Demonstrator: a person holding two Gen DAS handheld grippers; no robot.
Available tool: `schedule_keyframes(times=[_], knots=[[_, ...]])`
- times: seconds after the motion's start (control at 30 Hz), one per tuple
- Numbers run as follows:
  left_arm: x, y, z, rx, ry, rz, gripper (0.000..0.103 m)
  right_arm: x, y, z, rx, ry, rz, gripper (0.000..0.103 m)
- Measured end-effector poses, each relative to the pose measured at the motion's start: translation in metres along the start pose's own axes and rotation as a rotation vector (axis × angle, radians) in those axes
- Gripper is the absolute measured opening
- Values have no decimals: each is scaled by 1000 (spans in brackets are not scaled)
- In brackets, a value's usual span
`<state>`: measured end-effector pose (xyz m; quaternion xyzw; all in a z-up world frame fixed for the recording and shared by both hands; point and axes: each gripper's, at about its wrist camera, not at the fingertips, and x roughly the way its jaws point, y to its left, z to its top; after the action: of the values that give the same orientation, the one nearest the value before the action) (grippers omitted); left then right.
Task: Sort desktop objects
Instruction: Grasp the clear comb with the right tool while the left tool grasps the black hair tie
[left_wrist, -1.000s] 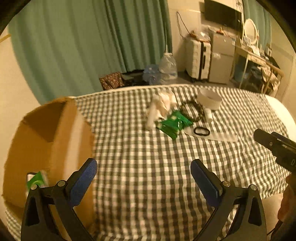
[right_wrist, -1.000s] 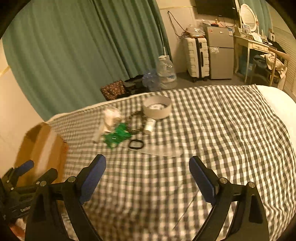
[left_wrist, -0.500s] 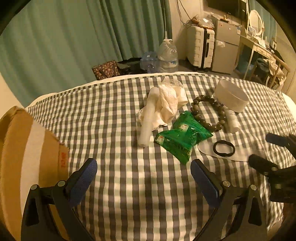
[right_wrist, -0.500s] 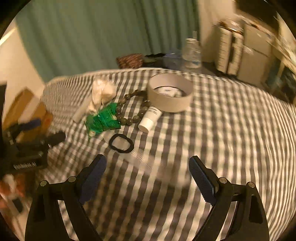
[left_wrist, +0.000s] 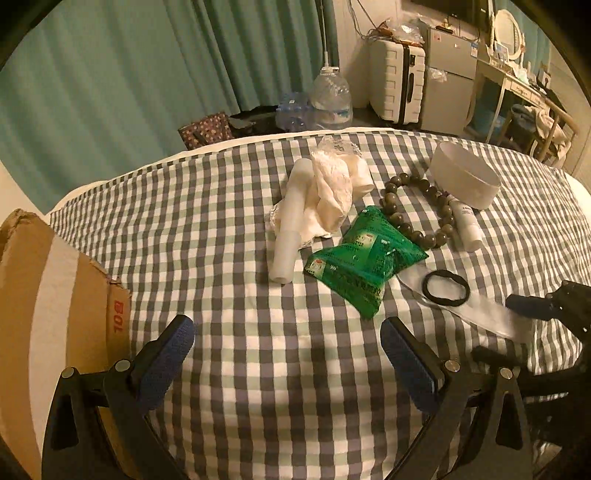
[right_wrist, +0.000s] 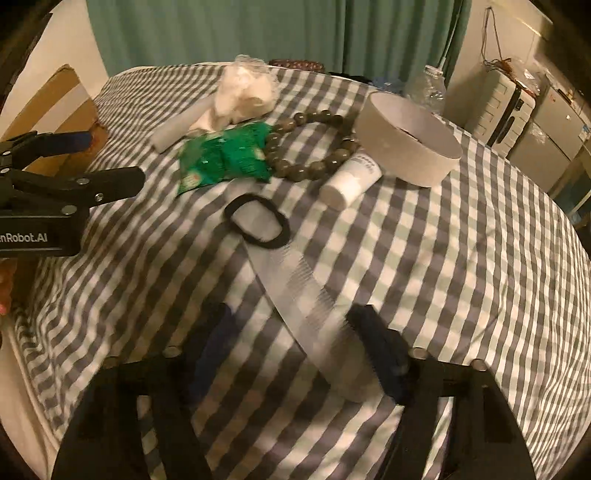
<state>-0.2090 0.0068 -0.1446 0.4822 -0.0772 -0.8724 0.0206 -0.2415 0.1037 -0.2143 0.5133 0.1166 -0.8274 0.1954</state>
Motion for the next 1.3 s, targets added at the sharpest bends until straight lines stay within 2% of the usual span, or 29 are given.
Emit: schedule_keyframes(times=[0.07,0.17,0.4,0.53,0.67,0.93,1.0,1.07,1.13,1.23,1.3], knots=[[-5,4,-3,-5,5,1,103,-4,-3,0,46,9,-16,43],[-10,6,-4,-15,10,-5,103,-9,-16,-4,175,22,72,42],[-7,-8,-4,5,25,-11,103,0,-17,5,155,15,96,47],[-7,-20,-5,35,32,7,103,0,-11,9,135,31,39,38],[-10,-21,-4,21,35,-4,103,-13,-7,-8,148,71,62,25],[-29,-34,-11,71,11,-8,103,-31,5,-45,141,150,98,26],[-30,-35,-12,71,14,-3,103,-34,3,-44,161,133,79,37],[-31,-35,-13,65,15,-2,103,-37,2,-43,155,104,5,53],[-31,-33,-15,61,17,1,103,-39,3,-43,128,94,-57,63],[-31,-34,-16,58,22,16,103,-25,13,-44,73,151,-84,62],[-29,-34,-16,58,25,19,103,-25,20,-44,38,154,-133,43]])
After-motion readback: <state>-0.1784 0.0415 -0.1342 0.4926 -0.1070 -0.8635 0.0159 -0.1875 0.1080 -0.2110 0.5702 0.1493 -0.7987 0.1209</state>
